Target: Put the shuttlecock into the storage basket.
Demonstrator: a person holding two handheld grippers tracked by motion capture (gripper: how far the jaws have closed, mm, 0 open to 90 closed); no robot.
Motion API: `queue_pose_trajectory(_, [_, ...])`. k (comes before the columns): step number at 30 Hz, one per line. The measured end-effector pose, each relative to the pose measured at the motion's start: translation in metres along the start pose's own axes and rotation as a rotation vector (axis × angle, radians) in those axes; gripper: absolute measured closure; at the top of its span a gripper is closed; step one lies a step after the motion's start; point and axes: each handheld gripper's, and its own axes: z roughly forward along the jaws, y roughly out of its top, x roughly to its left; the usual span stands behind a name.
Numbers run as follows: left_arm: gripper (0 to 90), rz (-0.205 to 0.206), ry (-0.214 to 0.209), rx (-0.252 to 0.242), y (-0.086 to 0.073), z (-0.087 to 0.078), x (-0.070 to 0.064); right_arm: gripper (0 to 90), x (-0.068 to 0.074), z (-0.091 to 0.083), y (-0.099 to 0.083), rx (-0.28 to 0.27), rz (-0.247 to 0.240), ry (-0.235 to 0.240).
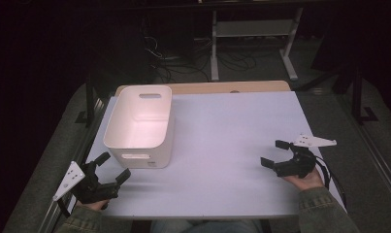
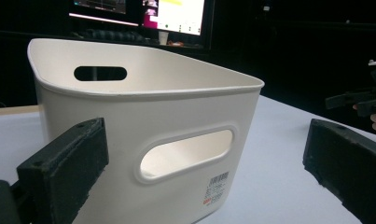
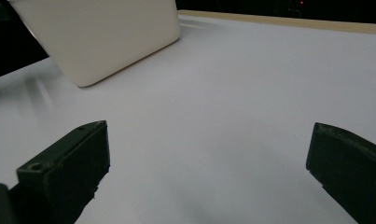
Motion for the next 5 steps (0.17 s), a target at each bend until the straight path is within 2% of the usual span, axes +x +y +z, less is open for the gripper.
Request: queue_pose_trajectory(5, [0.0,0.000,-0.001,0.000,0.0001,0.0002,-0.0001,0.0,-0.0006,-0.0067,-0.0013,-0.025,0.004,-0.010])
